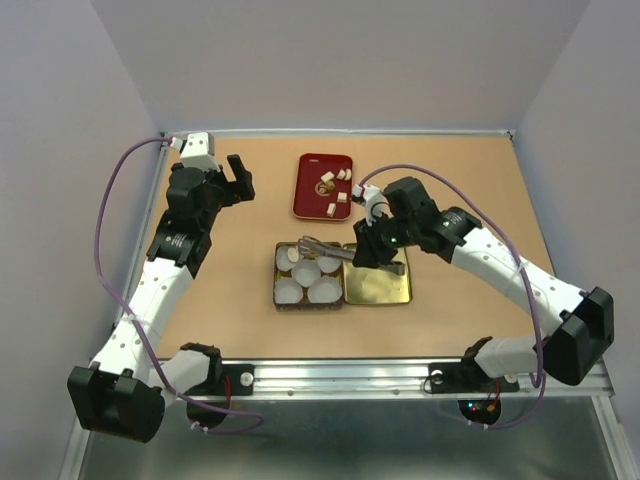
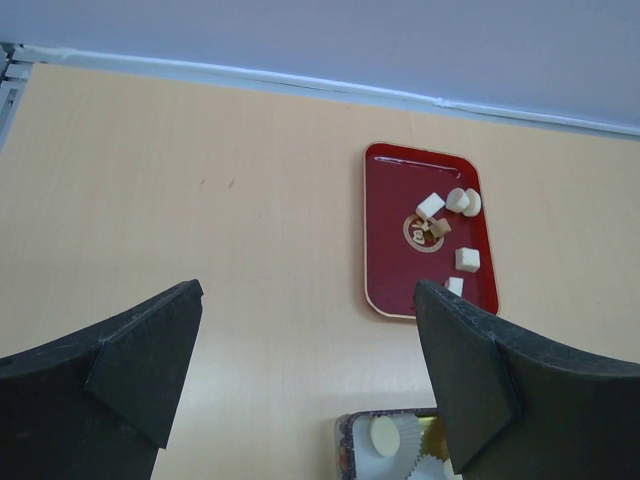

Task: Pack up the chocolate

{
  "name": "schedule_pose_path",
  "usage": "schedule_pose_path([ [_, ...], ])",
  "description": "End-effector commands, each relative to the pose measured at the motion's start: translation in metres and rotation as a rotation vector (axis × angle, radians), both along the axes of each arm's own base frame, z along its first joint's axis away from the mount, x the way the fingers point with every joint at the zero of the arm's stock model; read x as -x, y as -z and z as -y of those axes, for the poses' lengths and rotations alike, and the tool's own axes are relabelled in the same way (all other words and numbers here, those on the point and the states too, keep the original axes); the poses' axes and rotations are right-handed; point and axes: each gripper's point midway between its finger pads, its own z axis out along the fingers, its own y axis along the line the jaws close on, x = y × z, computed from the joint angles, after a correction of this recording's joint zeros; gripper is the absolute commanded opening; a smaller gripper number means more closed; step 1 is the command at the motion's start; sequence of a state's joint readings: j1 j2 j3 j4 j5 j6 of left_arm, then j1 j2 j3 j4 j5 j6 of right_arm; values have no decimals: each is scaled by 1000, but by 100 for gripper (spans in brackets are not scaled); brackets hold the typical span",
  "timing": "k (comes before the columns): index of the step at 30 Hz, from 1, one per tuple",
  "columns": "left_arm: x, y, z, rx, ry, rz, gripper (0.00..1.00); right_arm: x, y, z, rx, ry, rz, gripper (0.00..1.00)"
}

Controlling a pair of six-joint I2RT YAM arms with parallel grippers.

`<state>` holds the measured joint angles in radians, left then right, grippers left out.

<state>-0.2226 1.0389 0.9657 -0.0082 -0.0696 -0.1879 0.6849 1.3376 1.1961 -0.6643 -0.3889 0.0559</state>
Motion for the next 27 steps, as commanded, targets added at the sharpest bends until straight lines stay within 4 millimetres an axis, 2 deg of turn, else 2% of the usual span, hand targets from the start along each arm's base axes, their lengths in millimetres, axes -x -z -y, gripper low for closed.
schedule_pose_path([
  [1,-3,-31,1,6,1,76,99,16,-15,-3,-42,-72,14,30],
  [9,-2,-31,0,8,-3,78,99,26,-6,-4,-18,-94,-15,30],
  [20,-3,-30,1,11,0,74,99,16,-2,-3,15,-65,8,42],
  [27,-2,-31,2,12,3,77,99,14,-3,-2,17,-57,15,43],
])
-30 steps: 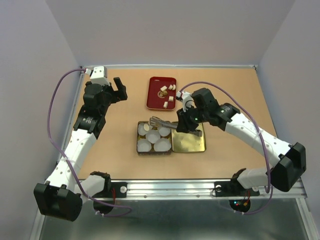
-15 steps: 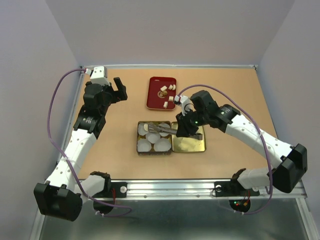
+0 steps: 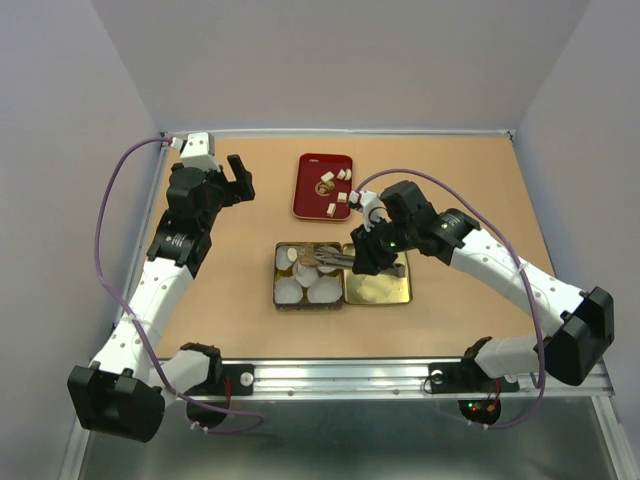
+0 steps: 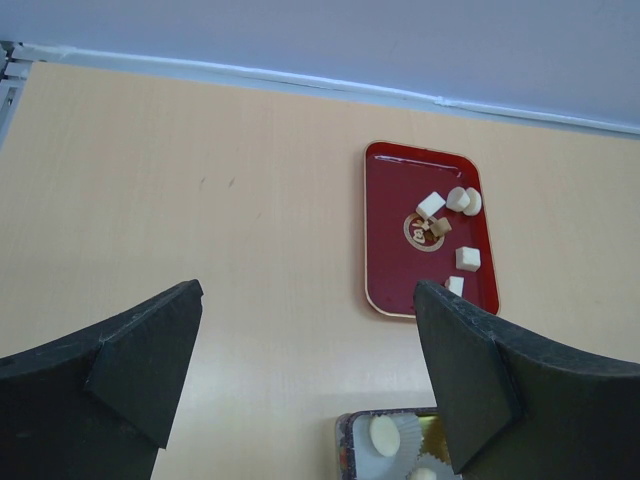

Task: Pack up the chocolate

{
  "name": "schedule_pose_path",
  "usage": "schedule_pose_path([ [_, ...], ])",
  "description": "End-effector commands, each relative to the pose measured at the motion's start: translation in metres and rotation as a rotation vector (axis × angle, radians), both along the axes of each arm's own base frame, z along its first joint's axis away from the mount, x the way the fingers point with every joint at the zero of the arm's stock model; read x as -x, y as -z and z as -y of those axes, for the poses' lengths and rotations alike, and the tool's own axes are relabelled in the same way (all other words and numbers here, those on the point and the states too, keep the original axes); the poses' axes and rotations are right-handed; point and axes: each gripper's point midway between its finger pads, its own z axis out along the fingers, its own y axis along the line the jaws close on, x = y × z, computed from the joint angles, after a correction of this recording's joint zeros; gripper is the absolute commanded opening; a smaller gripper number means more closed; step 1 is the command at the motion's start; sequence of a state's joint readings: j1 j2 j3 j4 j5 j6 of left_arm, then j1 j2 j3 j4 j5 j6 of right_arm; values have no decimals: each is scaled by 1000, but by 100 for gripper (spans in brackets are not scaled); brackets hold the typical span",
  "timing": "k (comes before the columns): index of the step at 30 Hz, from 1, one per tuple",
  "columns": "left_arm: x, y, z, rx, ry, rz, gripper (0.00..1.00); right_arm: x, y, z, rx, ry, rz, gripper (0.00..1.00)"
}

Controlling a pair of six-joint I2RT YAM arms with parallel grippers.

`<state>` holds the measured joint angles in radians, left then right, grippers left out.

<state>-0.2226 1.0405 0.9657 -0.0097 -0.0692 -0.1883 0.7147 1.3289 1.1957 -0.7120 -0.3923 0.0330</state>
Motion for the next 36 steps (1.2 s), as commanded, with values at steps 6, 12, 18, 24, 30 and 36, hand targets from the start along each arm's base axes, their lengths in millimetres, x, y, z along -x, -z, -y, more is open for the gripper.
schedule_pose_path([
  [6,-2,-33,2,13,4,83,99,-9,-12,-2,-12,19,60,43],
  [12,-3,-33,2,15,5,83,99,-40,-24,3,-3,175,151,42],
  [18,-1,-36,2,15,9,89,99,-81,-34,7,-7,369,254,42],
  [24,0,-36,1,14,6,92,99,-122,-28,13,81,535,305,42],
  [30,1,-38,0,10,-1,96,99,-140,-17,9,125,586,305,43],
  [36,2,-38,-1,11,-1,97,99,-151,-11,12,151,659,306,43],
])
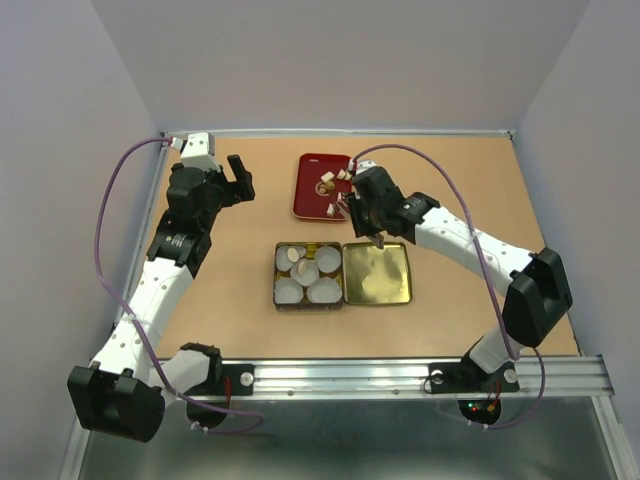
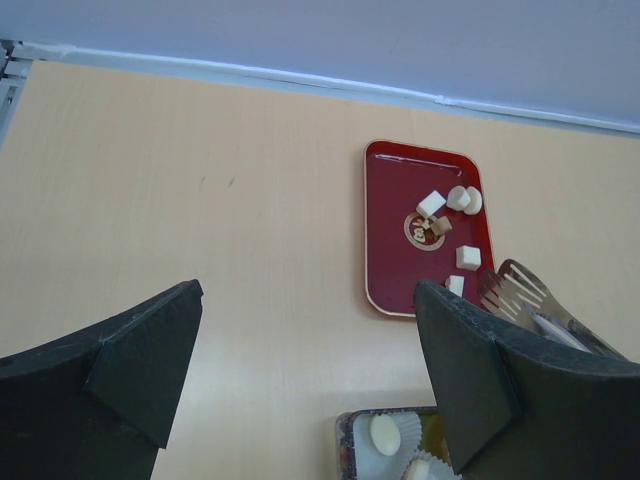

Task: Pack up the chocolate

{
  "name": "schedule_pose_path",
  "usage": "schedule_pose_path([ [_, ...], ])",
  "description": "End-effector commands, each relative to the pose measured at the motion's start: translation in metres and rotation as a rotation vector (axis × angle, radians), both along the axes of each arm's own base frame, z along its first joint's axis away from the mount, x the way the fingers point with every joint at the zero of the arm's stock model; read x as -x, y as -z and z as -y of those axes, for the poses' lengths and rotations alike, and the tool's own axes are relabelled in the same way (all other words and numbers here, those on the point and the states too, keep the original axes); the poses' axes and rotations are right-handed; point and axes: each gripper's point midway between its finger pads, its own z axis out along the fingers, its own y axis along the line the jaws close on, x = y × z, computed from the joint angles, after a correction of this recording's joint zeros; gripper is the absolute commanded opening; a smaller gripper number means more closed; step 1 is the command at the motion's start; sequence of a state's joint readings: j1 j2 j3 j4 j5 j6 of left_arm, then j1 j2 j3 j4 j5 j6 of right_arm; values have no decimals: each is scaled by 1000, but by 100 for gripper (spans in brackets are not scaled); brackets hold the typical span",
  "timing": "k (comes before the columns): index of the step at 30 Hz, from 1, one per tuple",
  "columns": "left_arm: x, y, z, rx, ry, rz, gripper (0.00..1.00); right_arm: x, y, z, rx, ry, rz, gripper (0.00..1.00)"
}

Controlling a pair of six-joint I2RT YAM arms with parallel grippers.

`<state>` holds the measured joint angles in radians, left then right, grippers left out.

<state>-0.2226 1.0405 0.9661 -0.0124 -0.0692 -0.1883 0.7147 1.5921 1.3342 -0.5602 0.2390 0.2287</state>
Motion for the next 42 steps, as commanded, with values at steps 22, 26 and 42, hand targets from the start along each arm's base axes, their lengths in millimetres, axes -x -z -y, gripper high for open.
schedule_pose_path([
  [22,3,-41,0,15,5,107,99,-24,-5,-37,-107,28,-3,47],
  [26,4,-42,1,16,6,108,99,-26,-4,-38,-104,27,-5,47],
  [42,4,-43,0,13,3,111,99,-32,13,-36,-50,59,-29,47],
])
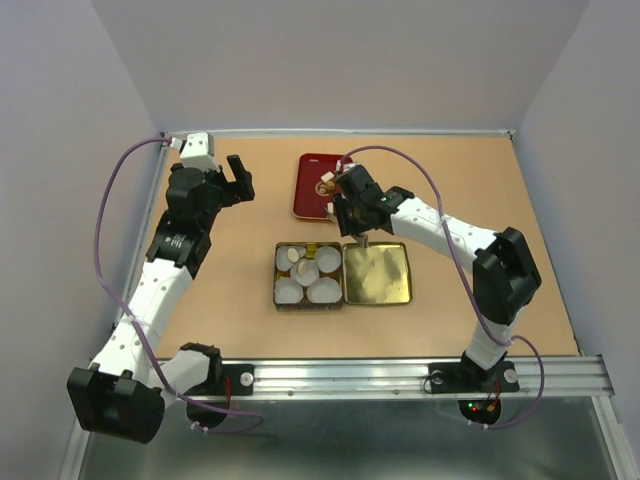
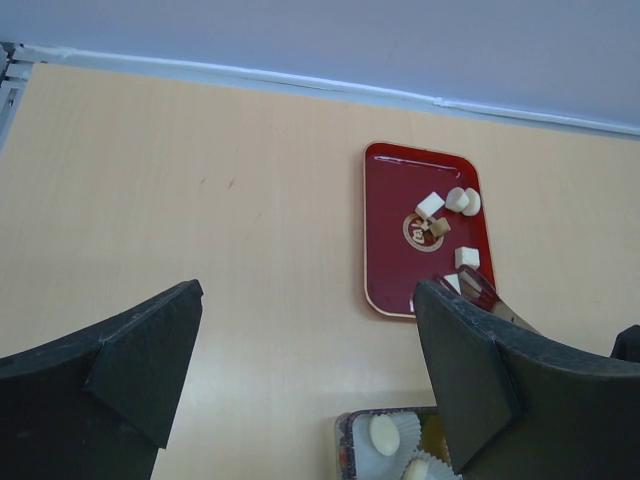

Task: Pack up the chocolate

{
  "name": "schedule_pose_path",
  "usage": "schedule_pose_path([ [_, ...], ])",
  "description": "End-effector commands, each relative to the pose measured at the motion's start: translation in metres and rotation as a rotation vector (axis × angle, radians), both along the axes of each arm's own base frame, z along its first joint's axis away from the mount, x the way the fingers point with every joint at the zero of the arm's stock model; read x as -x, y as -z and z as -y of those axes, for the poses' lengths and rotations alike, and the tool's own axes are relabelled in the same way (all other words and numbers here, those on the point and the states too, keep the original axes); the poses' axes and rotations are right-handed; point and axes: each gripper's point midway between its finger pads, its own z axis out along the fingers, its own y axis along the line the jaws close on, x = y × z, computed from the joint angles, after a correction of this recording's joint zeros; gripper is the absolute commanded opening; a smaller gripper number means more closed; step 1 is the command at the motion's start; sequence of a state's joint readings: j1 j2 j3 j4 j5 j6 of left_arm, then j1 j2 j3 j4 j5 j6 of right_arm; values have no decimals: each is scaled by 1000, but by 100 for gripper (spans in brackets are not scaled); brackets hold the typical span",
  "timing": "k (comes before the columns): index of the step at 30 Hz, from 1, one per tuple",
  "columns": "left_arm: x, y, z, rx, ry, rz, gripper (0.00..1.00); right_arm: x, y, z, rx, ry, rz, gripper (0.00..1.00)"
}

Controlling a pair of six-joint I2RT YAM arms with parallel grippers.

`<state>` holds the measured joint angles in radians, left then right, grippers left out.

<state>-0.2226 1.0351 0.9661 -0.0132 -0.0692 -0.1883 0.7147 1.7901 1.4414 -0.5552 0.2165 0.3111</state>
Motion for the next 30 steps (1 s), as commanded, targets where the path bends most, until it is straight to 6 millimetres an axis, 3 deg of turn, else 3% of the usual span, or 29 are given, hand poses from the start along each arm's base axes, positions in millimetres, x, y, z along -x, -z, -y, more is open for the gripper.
schedule_pose_path([
  [1,4,-41,0,12,5,105,99,-12,-26,-8,-36,14,66,47],
  [4,4,-41,0,12,5,107,99,-11,-22,-7,-27,16,57,46],
  [11,4,-41,0,12,5,107,99,-13,-24,-1,3,25,74,32],
  [19,5,-42,1,13,6,110,99,-7,-57,-1,-37,-34,127,28],
  [25,4,-42,2,16,11,108,99,18,-95,1,-135,-100,160,28],
  [27,4,-42,2,18,12,108,99,31,-100,-4,-177,-158,141,28],
  [30,4,-42,3,16,14,106,99,56,-88,-11,-220,-248,56,28],
])
